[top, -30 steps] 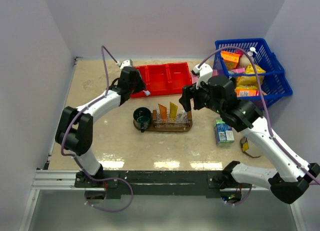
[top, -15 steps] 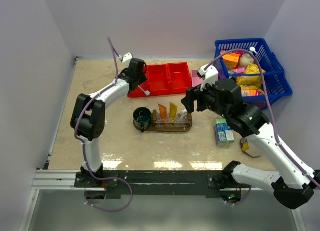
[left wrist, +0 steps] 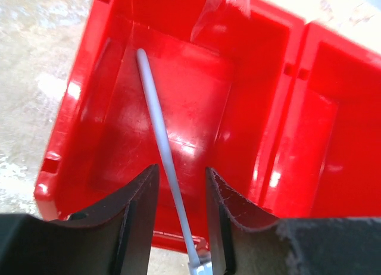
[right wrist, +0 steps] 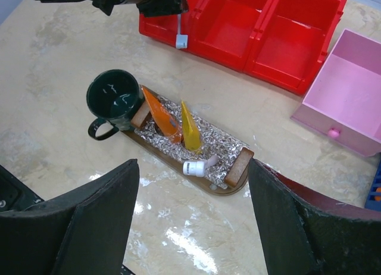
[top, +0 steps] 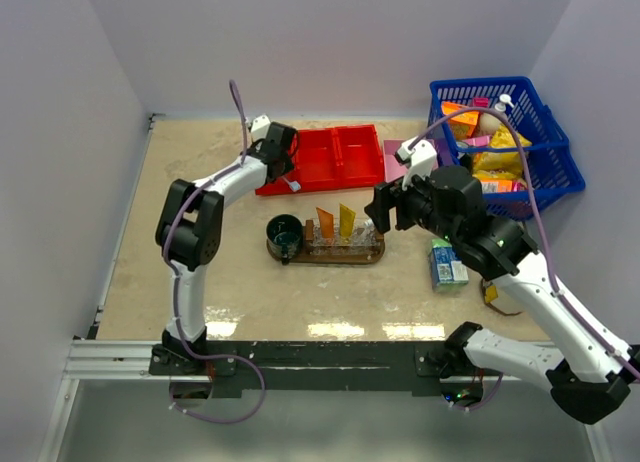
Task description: Prepare toiletry sets of a toothbrush and toothpaste on the tray
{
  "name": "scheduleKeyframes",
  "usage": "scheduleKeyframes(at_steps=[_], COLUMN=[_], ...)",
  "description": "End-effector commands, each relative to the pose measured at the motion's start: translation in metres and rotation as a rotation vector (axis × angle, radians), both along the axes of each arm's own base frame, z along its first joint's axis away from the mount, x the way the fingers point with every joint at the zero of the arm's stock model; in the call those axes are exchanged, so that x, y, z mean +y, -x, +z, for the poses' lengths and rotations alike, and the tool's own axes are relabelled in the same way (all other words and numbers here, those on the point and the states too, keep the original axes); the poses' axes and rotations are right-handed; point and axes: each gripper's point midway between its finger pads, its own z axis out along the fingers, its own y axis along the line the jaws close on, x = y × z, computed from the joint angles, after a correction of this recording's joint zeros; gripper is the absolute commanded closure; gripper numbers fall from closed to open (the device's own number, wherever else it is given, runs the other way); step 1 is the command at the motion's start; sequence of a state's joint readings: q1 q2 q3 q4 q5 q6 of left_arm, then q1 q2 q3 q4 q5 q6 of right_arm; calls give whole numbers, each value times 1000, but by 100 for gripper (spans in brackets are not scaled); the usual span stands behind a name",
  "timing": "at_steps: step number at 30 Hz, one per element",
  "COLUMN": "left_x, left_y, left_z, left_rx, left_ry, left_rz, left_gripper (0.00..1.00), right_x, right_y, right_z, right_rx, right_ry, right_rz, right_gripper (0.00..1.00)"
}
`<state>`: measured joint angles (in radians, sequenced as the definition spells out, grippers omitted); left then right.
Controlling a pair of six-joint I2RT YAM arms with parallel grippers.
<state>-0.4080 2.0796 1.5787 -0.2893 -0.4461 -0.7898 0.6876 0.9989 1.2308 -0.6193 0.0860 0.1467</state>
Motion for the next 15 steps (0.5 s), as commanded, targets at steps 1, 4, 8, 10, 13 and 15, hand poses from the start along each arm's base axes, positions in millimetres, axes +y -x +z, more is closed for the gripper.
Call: scheduleKeyframes(at_steps=[1, 4, 8, 10, 13, 15], left_x=[-2, -2, 0, 2, 4, 3], left_y=[-8, -8, -8, -8, -10, -11], left_z=[-3, -7, -11, -13, -20, -26], left_rx=[8, 16, 27, 29, 40, 52], left_ry=[-4, -5, -7, -4, -1, -4], left_rz=[-9, -9, -9, -5, -10, -26], left_gripper=[60, 60, 60, 60, 61, 62], right_x=[-1, -2, -2, -2, -1, -1], right_y=[1, 2, 3, 3, 2, 3], right_z=[15, 15, 14, 12, 11, 11], right_rx=[-51, -50, -48, -42, -42, -41], right_ry=[-45, -50, -55, -56, -58, -63], right_rz=[2, -1, -3, -5, -4, -4], right_gripper=[24, 24, 24, 24, 24, 24])
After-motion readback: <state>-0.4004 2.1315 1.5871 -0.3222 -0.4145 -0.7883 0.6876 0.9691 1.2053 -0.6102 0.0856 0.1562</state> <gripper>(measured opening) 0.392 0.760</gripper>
